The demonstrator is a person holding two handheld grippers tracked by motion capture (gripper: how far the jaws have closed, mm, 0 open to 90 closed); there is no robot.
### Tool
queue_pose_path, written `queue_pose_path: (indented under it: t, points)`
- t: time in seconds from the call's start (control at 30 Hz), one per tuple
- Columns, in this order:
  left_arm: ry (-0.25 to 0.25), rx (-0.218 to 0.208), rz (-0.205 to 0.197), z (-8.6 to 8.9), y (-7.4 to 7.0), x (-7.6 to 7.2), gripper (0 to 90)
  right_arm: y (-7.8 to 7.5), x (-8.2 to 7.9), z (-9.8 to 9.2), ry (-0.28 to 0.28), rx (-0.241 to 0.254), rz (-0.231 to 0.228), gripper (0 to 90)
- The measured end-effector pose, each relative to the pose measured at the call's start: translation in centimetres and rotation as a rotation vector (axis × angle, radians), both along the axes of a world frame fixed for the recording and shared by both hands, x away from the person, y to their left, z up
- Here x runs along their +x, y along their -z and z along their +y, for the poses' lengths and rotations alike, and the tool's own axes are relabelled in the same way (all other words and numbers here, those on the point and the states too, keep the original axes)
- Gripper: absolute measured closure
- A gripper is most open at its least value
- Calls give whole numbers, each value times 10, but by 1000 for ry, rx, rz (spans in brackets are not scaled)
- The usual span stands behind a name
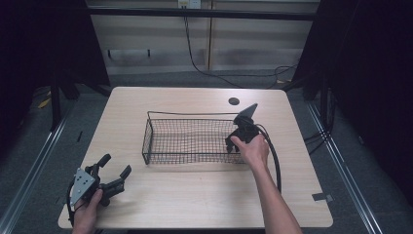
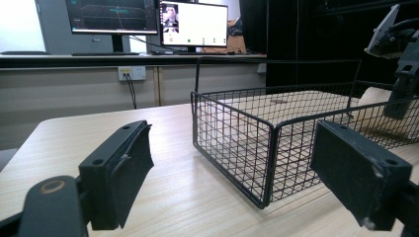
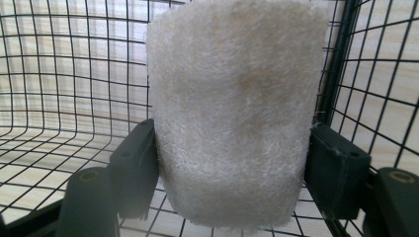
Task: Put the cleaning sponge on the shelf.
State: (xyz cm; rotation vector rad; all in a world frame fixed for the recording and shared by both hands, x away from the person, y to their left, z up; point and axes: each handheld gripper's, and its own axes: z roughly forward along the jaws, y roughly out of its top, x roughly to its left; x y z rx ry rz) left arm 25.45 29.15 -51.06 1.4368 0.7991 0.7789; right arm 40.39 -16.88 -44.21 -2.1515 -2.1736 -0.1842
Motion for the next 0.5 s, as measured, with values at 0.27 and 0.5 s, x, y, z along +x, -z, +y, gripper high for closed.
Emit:
queue_pose_path:
  t: [0.27,0.5]
  points:
    - [0,0,0,0,0,0,157,4,2,4,1,-18,20,291]
    - [0,0,0,0,0,0,157,4,4,6,0,-47,45,288]
